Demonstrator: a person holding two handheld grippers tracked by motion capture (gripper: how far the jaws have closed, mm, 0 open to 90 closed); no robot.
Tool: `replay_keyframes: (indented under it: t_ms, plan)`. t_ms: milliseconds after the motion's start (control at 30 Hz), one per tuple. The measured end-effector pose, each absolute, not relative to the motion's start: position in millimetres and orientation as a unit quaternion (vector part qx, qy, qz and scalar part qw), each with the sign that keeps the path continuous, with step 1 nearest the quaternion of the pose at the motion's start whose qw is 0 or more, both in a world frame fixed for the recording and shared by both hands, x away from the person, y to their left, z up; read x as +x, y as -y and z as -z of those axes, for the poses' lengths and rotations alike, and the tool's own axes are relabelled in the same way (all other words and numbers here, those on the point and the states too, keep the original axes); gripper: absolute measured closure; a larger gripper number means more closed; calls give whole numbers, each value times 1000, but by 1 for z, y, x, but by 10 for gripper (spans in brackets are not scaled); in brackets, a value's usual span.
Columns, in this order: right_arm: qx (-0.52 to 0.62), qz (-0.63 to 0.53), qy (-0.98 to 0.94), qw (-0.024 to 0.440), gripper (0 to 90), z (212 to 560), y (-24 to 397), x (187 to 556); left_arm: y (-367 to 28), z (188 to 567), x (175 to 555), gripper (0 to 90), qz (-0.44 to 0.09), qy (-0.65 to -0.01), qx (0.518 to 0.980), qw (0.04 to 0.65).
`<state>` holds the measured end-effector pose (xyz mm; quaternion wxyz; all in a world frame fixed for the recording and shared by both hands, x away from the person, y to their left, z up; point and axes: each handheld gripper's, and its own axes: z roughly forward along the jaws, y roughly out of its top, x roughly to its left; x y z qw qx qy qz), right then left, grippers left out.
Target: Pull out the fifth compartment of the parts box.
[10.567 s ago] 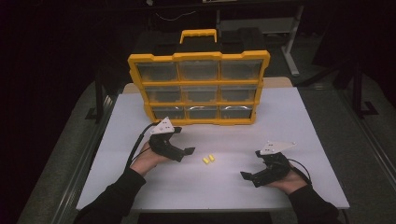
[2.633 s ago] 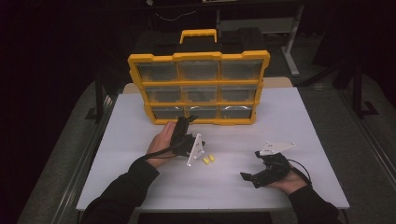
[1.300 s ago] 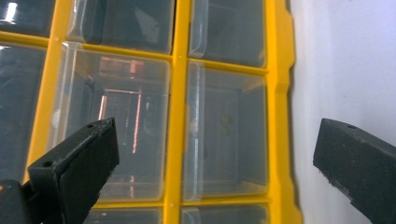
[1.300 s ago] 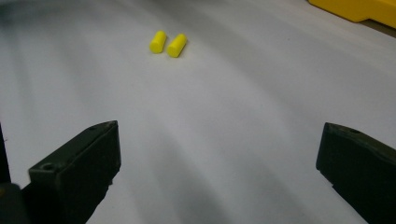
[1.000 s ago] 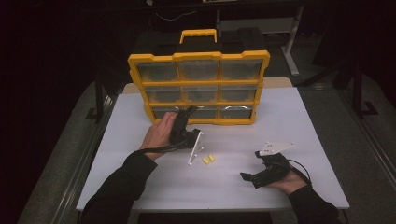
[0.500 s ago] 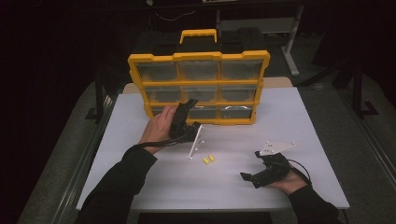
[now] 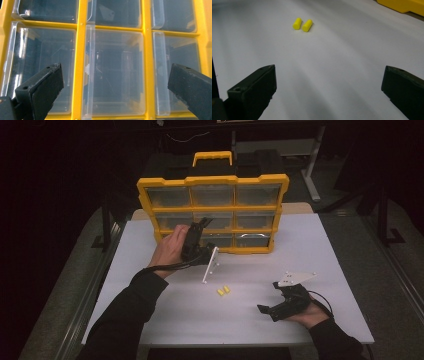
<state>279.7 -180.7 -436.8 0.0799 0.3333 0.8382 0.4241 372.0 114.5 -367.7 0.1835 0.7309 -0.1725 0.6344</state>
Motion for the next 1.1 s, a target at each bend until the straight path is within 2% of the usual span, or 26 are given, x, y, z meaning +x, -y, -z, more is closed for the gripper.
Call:
replay_keyframes:
  t_ms: [700,1000,1100]
  plan:
    - [333,-425,-838,80,0,437,181,280,-110,354,393,1,-652,163,723,161]
    - [333,-425,-838,80,0,437,181,280,-110,354,396,76,-658,161,718,157]
    - [333,-425,-838,80,0,437,181,280,-110,354,396,137,-659,163,717,157]
